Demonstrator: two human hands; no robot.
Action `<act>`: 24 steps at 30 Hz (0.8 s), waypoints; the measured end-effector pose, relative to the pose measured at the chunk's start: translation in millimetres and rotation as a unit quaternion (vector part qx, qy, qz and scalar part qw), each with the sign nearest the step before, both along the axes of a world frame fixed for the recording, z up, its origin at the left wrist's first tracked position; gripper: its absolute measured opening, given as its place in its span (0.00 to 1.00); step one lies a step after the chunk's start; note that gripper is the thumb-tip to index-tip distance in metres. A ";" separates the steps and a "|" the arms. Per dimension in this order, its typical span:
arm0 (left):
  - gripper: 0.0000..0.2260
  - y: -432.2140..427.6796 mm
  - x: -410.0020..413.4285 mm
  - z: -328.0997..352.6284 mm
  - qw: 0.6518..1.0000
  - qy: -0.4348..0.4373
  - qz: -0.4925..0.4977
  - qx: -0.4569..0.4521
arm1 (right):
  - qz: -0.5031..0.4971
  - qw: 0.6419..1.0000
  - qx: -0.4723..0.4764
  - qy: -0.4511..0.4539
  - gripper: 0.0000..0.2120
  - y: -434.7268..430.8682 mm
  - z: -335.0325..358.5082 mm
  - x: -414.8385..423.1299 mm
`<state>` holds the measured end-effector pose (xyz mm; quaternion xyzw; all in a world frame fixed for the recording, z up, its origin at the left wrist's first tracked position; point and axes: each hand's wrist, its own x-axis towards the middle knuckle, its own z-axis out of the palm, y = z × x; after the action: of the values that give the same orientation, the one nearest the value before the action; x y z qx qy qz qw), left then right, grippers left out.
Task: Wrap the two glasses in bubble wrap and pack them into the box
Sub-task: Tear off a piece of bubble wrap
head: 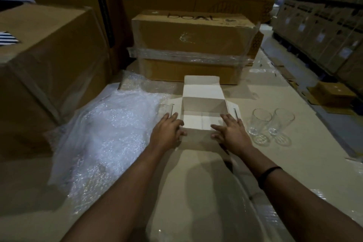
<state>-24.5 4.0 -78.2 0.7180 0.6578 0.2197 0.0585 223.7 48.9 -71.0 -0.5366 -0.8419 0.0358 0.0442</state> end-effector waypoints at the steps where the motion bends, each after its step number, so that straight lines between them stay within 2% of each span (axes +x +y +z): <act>1: 0.14 -1.8 -0.9 -1.1 1.000 -0.002 -0.004 -0.005 | 0.000 1.000 0.000 -0.022 0.23 0.0 -0.6 0.7; 4: 0.22 -11.9 -9.2 4.7 1.000 -0.009 -0.015 0.021 | -0.007 0.998 0.040 -0.052 0.29 -3.8 1.9 0.3; 6: 0.21 -25.5 -23.7 11.5 0.994 -0.022 0.017 0.108 | -0.002 0.993 0.119 0.028 0.31 -16.7 4.6 -4.3; 8: 0.16 -46.0 -45.9 14.0 0.969 -0.022 0.095 0.228 | 0.047 0.970 0.200 0.127 0.25 -38.2 -3.2 -12.5; 9: 0.15 -56.0 -58.6 12.4 0.956 -0.008 0.139 0.259 | 0.087 0.962 0.212 0.150 0.22 -50.9 -11.9 -20.1; 11: 0.17 -69.6 -84.4 7.8 0.947 0.041 0.214 0.235 | 0.150 0.963 0.158 0.159 0.20 -71.9 -33.2 -37.7; 14: 0.20 -67.5 -119.5 8.1 0.954 0.092 0.259 0.118 | 0.152 0.980 0.039 0.122 0.25 -81.0 -57.3 -55.4; 16: 0.14 -60.8 -136.6 11.5 0.958 0.104 0.256 0.075 | 0.127 0.986 -0.010 0.103 0.31 -76.4 -62.7 -59.6; 20: 0.07 -52.7 -142.1 27.1 0.956 0.048 0.250 0.145 | 0.115 0.989 -0.039 0.088 0.33 -71.3 -64.9 -57.3; 24: 0.06 -52.1 -128.8 45.0 0.941 -0.030 0.216 0.259 | 0.084 0.984 -0.088 0.132 0.25 -72.9 -55.7 -62.1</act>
<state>-153.3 -48.1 -33.3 0.5421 0.7153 0.4112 -0.1592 161.6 -24.0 -126.7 -0.4562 -0.8645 0.1833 0.1043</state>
